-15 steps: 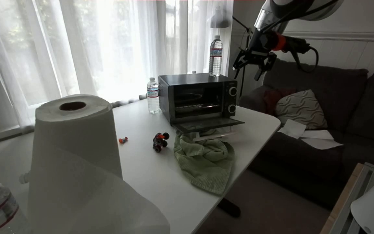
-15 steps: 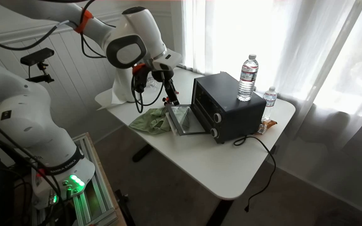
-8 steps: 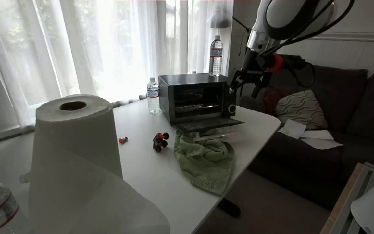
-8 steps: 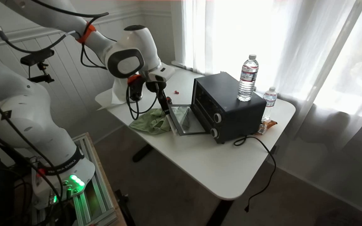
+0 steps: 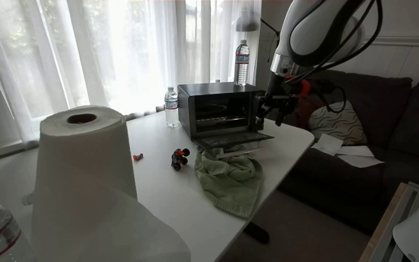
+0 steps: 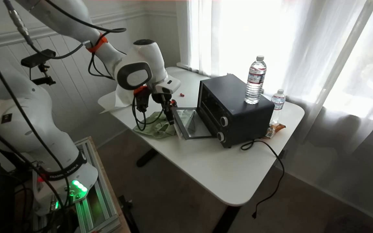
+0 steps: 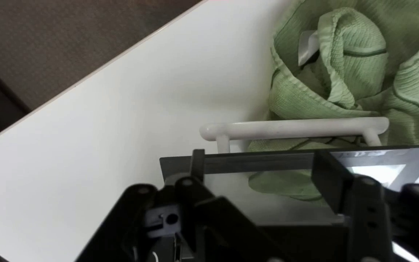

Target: Pick up the water bottle and put it on top of the oven and then close the oven door

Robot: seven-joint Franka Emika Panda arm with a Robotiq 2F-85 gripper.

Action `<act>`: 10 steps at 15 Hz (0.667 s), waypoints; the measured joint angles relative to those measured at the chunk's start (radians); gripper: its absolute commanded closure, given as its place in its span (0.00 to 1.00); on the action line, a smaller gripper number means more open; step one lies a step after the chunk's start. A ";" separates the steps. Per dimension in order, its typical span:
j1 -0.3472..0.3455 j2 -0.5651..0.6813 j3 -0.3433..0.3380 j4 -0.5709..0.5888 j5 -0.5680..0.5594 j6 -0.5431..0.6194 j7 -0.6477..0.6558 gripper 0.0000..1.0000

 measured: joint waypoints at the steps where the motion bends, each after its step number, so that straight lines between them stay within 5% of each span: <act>1: 0.001 0.017 0.002 0.000 -0.005 0.012 0.000 0.62; 6: 0.011 0.088 0.002 0.001 -0.035 0.069 0.004 0.96; 10: 0.012 0.131 -0.004 0.001 -0.126 0.116 0.063 1.00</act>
